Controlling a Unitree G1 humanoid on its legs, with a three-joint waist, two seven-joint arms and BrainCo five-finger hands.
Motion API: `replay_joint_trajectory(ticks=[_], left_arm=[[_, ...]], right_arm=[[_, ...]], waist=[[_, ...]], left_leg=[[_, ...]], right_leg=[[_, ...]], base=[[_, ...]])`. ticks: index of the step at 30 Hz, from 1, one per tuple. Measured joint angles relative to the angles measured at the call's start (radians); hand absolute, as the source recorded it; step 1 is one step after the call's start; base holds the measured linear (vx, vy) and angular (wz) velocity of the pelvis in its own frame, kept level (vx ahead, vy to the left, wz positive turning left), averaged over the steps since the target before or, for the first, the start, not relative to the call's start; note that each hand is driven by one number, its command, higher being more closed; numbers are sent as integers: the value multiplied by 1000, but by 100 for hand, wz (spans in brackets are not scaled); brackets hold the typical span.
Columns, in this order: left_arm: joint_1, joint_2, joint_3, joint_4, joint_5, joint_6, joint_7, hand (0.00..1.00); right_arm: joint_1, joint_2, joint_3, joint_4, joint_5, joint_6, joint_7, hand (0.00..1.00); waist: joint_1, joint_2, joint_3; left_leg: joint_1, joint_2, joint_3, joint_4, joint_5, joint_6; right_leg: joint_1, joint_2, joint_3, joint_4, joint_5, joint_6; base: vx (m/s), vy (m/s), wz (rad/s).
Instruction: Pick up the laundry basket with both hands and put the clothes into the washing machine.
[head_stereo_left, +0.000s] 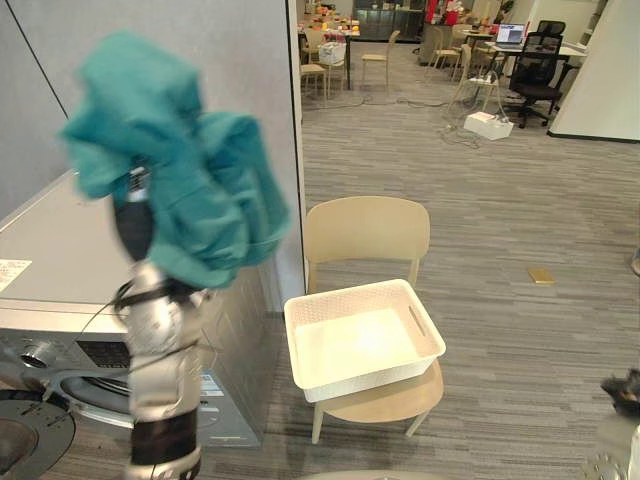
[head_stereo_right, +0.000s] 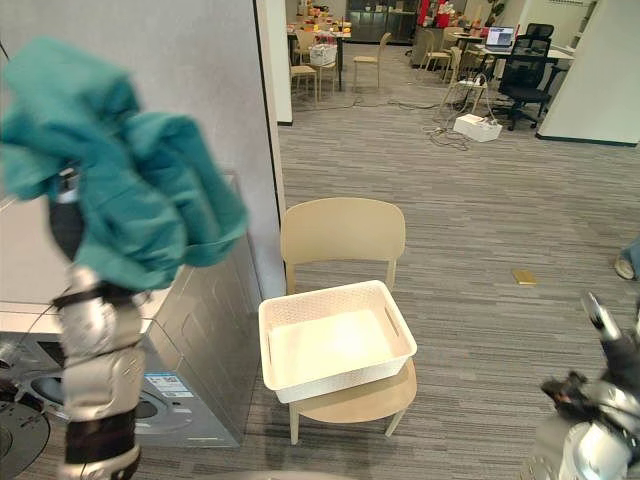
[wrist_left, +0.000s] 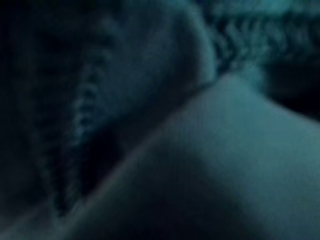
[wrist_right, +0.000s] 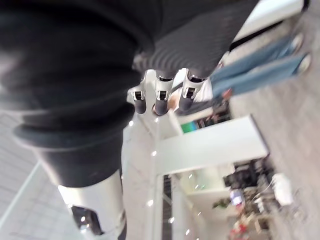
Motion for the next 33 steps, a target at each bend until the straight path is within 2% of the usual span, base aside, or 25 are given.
replay_joint_trajectory(ticks=[4, 5, 7, 10, 13, 16, 18, 21, 22, 25, 28, 30, 33], left_arm=[[235, -103, 149, -36, -26, -30, -1, 100], [282, -127, 165, -35, -31, -35, -1, 100], [361, -163, 190, -8, -48, -43, -2, 100], [385, -172, 199, 116, -67, -45, -12, 100], [385, -239, 253, 393, -92, -38, -25, 100], [389, -251, 261, 624, -135, -8, -25, 100], [389, -252, 264, 845, -167, 5, -29, 100], [376, -251, 263, 1096, -154, 51, -57, 100], [359, -250, 264, 1188, -119, 73, -70, 100], [348, -250, 267, 1322, -84, 100, -92, 100], [328, -256, 303, 1360, -71, 111, -108, 100], [293, -259, 304, 1393, -38, 114, -116, 100], [268, -260, 294, 1420, -8, 116, -130, 100]], right_arm=[[143, 97, -59, 75, 6, 21, 0, 0], [170, 107, -62, 100, 18, 24, 0, 0], [184, 114, -77, 196, 50, 23, 3, 0], [181, 115, -91, 366, 90, 22, 19, 0], [156, 116, -108, 658, 143, 29, 36, 0], [146, 113, -121, 881, 178, 47, 55, 0], [110, 99, -117, 1068, 207, 69, 87, 0], [62, 86, -87, 1199, 192, 109, 114, 0], [50, 83, -79, 1238, 183, 118, 118, 0], [15, 78, -56, 1266, 174, 130, 120, 0], [-3, 75, -23, 1280, 157, 131, 127, 0], [-14, 73, 7, 1329, 156, 136, 127, 0], [-22, 71, 33, 1344, 156, 139, 127, 0]], waist=[[1, 14, 3], [1, 22, 6], [1, 19, -1], [15, 22, -3], [21, 31, -6], [29, 34, -5], [31, 35, -4], [27, 33, -4], [28, 30, -3], [32, 26, -3], [38, 25, -2], [54, 26, -2], [54, 27, -1]], left_leg=[[8, 11, 1, 9, -23, 0], [8, 13, 0, 20, -33, 0], [8, 15, -2, 28, -42, 0], [1, 16, -14, 37, -42, 0], [1, 16, -37, 39, -43, -1], [-1, 15, -49, 40, -45, -4], [1, 21, -48, 36, -44, -4], [10, 25, -39, 29, -44, -5], [15, 26, -33, 22, -44, -6], [42, 31, -12, -3, -40, -12], [52, 35, 7, -22, -35, -19], [66, 36, 18, -36, -32, -22], [82, 36, 32, -51, -31, -25]], right_leg=[[25, -3, -19, 14, -27, 0], [32, -4, -25, 16, -37, -3], [32, -4, -28, 29, -47, -1], [36, -5, -42, 31, -49, -1], [48, -7, -67, 35, -56, 3], [50, -7, -82, 46, -69, 4], [51, -4, -83, 45, -70, 4], [52, -2, -80, 44, -70, 4], [52, -1, -78, 43, -70, 4], [58, 2, -65, 40, -70, 4], [49, 8, -49, 39, -70, 3], [50, 18, -41, 35, -70, 3], [55, 20, -28, 26, -69, 3]], base=[[1, -4, 11], [6, -13, 8], [13, -3, 6], [6, -10, 15], [26, -13, 20], [41, -16, 15], [36, -10, 1], [16, -17, -8], [3, -5, -8], [15, 1, -16], [21, -5, -21], [53, -25, -13], [62, 4, -13]])
